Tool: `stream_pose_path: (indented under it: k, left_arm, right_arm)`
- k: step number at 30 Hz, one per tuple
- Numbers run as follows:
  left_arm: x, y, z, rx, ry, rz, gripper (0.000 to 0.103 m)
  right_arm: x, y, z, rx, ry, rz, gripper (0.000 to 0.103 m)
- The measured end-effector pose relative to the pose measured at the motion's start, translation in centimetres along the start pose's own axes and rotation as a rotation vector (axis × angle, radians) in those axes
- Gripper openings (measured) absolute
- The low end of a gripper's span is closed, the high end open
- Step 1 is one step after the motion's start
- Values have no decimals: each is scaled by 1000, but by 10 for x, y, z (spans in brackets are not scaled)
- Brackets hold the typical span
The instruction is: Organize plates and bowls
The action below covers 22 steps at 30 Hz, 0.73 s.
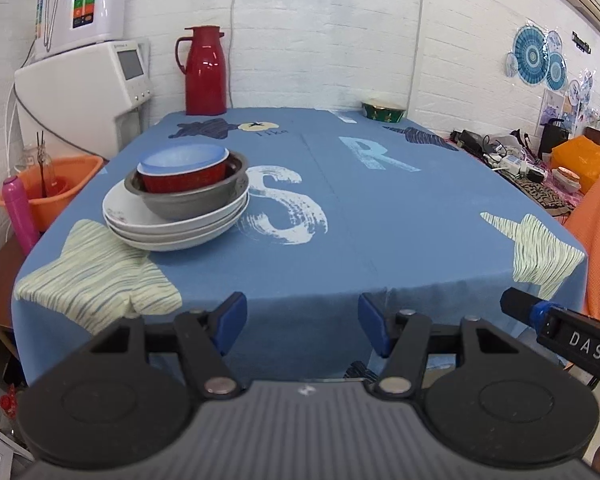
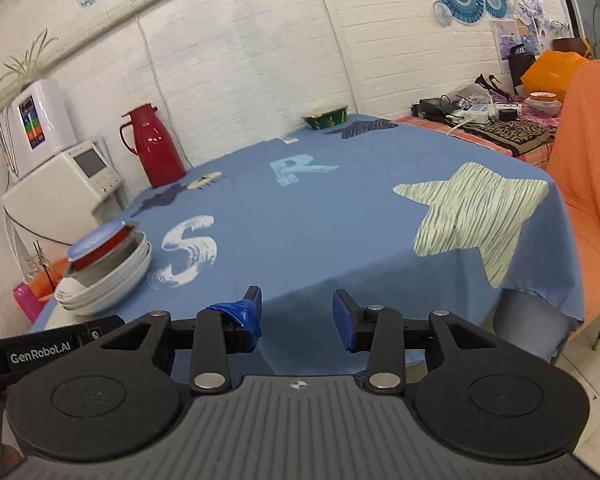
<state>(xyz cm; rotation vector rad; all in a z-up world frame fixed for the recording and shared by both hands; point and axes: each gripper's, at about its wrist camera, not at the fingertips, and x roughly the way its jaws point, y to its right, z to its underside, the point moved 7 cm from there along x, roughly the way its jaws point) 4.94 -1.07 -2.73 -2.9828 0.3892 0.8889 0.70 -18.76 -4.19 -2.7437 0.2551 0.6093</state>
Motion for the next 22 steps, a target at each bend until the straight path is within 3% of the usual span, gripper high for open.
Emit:
stream_pose_path:
  k: [10, 22]
  left_arm:
    - [7, -7, 19, -15, -26, -49, 61]
    - [-5, -14, 15, -32, 54, -73, 61]
  right_arm:
    - [-2, -8, 21, -100, -4, 29, 25]
    - [-6, -16, 24, -123, 10, 34, 26]
